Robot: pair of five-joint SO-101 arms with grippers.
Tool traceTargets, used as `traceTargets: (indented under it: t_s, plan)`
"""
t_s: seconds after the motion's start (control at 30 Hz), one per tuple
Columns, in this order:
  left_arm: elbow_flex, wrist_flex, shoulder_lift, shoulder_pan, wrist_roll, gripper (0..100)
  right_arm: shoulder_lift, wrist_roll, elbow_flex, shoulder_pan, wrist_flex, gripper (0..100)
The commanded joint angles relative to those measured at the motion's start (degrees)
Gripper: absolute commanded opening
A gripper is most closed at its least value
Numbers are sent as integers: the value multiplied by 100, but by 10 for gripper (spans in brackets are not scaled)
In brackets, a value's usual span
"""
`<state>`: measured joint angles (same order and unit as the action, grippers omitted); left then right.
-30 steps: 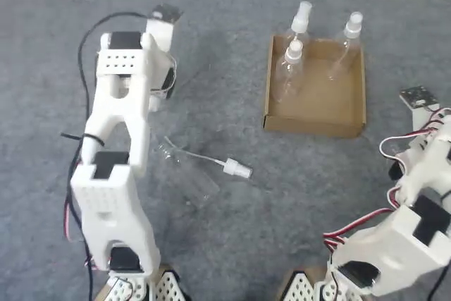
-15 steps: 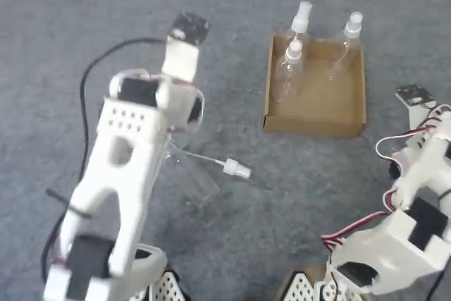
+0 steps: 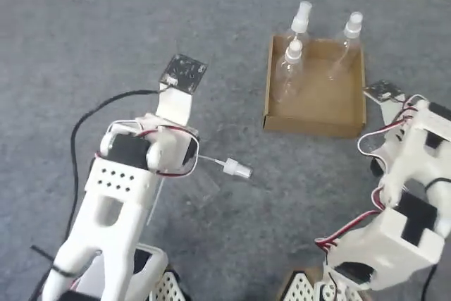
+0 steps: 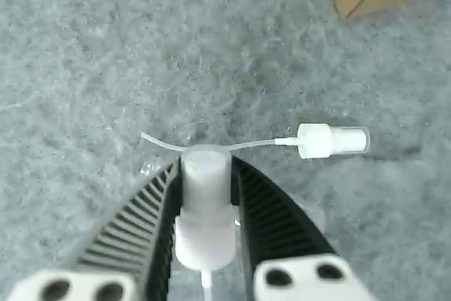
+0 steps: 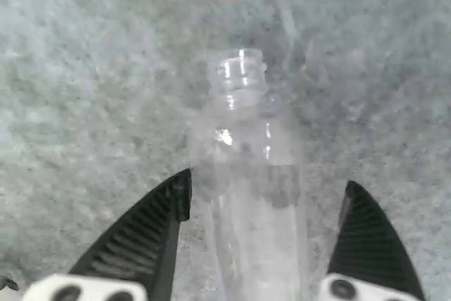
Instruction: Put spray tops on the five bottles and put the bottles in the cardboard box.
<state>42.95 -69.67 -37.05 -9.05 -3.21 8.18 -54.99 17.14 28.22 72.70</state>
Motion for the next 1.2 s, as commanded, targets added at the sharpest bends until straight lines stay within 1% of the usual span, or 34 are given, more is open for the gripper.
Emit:
traceTargets:
  t_s: [0.0,0.23,0.3,0.37,0.47,0.6,0.7,0.8,1.0,1.1,1.17]
  plan:
    - [198,501,-246,-9,62,10,-426,-35,-114,347,75,202]
    - [215,510,-281,26,62,10,-295,-18,-18,927,22,73]
    - [233,510,-290,26,62,10,-312,185,-26,1174,-40,42]
    - [233,510,-290,26,62,10,-312,448,-26,1393,-215,36]
    - [242,510,-290,9,62,10,-295,686,-26,1525,-356,62]
    - [251,501,-290,26,62,10,-330,747,-35,1508,-338,142]
    - [251,501,-290,26,62,10,-330,738,-105,1341,-330,210]
    - [251,501,-273,26,62,10,-330,703,-316,1121,-101,251]
    - [259,501,-255,35,62,10,-295,404,-1029,681,664,263]
    - [330,527,-273,35,62,10,-251,70,-1160,637,708,263]
    - [382,536,-281,35,53,10,-251,-290,-1152,637,734,262]
